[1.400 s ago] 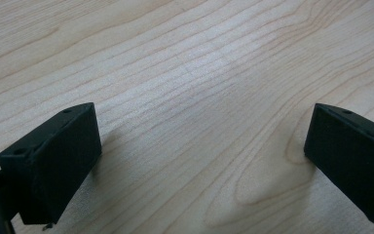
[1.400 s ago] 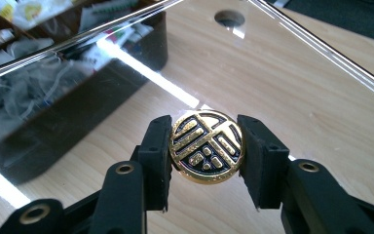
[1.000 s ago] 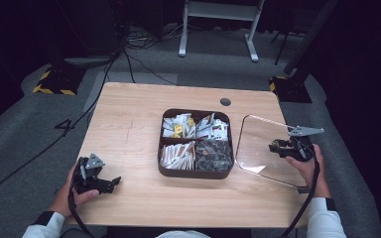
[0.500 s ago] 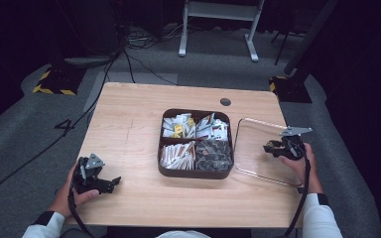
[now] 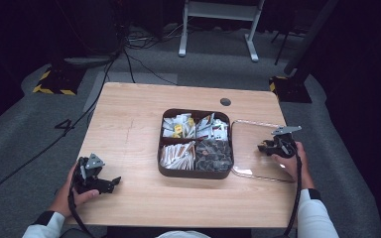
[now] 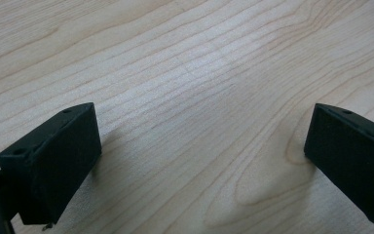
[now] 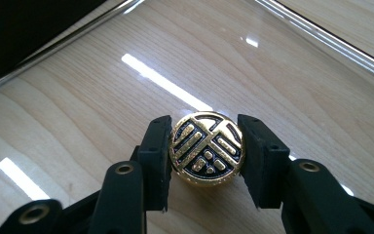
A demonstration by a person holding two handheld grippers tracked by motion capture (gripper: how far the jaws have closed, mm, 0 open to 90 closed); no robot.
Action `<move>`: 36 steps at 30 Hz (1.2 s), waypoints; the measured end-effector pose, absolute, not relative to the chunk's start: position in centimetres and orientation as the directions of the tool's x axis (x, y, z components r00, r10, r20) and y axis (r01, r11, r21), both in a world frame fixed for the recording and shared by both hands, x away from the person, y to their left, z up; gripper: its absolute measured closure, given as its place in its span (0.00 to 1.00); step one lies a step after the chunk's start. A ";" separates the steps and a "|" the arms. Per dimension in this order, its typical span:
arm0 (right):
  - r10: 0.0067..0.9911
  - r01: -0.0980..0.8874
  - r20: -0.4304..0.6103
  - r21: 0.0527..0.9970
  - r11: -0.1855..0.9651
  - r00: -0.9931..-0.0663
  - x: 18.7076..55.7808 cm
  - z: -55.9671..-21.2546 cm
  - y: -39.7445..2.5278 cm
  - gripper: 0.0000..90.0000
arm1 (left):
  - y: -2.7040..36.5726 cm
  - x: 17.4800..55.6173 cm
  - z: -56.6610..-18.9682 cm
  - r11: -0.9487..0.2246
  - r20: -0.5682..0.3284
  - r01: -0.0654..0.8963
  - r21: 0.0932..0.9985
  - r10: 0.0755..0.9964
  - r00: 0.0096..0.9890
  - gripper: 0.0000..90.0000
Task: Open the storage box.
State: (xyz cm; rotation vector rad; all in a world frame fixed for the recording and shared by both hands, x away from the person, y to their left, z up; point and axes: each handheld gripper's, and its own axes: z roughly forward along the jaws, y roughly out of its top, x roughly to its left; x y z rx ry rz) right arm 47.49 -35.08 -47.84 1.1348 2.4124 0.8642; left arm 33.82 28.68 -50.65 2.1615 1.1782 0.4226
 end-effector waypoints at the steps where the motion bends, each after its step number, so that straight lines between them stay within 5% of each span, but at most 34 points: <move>1: 0.781 0.576 -0.044 0.649 0.497 -0.624 47.6 -47.9 -35.0 0.65 | 28.7 33.8 -50.6 -0.400 -0.019 0.633 0.663 0.836 0.548 0.00; 10: 0.787 0.579 -0.023 0.664 0.473 -0.616 47.8 -48.1 -34.8 0.63 | 28.7 33.8 -50.6 -0.400 -0.019 0.633 0.663 0.836 0.548 0.00; 21: 0.831 0.589 0.018 0.714 0.379 -0.555 47.4 -46.9 -35.2 0.36 | 28.7 33.8 -50.6 -0.399 -0.019 0.633 0.663 0.836 0.548 0.00; 36: 0.793 0.522 0.044 0.775 0.357 -0.607 46.3 -44.2 -33.1 0.30 | 28.7 33.8 -50.7 -0.398 -0.022 0.633 0.663 0.836 0.549 0.00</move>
